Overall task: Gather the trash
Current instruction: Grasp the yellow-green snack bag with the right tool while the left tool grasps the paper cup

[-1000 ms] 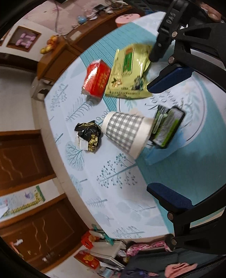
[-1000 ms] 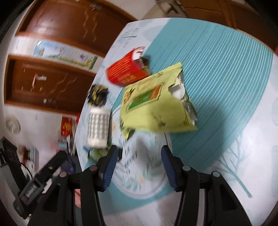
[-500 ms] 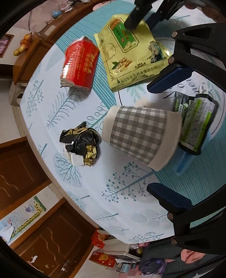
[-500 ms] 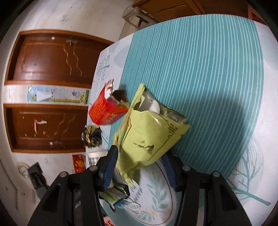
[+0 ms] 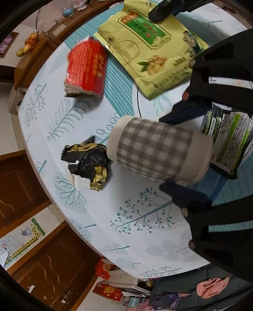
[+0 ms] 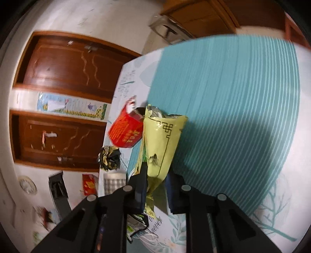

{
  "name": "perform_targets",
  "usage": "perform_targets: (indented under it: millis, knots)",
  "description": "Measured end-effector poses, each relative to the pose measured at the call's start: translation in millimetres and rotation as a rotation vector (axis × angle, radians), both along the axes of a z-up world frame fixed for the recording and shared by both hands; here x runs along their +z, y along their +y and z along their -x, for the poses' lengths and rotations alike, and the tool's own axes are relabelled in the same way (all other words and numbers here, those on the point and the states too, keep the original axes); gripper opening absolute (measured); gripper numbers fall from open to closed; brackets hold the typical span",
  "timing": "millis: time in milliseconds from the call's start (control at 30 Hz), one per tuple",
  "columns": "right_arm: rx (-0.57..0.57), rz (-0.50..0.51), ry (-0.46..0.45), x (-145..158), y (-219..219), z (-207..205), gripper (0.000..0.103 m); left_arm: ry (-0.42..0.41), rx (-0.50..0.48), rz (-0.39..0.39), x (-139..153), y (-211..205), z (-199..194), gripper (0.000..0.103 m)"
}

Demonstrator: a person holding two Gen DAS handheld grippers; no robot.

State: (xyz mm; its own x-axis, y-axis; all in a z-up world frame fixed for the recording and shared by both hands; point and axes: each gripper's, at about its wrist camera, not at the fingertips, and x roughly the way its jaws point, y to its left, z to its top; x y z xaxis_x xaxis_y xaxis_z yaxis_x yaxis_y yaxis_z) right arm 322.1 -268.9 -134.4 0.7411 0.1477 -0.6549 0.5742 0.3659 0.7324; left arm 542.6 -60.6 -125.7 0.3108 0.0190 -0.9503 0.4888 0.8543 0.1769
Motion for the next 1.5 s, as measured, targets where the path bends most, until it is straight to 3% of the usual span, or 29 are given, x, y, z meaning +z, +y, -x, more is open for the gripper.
perform_targets:
  millis: [167,633,900,1167,1500]
  knots:
    - [0.071,0.083,-0.005,18,8,3,0.014,-0.018,-0.005,0.071,20,8,8,0.030]
    - [0.225,0.240,-0.060,69,23,33,0.012,-0.075,0.029,0.298,122,26,58,0.024]
    - [0.314,0.323,-0.090,107,25,93,0.012,-0.080,-0.001,0.373,168,18,154,0.024]
    - [0.463,0.409,-0.089,120,16,184,0.012,-0.006,0.030,0.376,147,-4,281,0.024]
    - [0.645,0.383,-0.023,91,-17,305,0.012,0.115,0.092,0.303,90,-60,420,0.024]
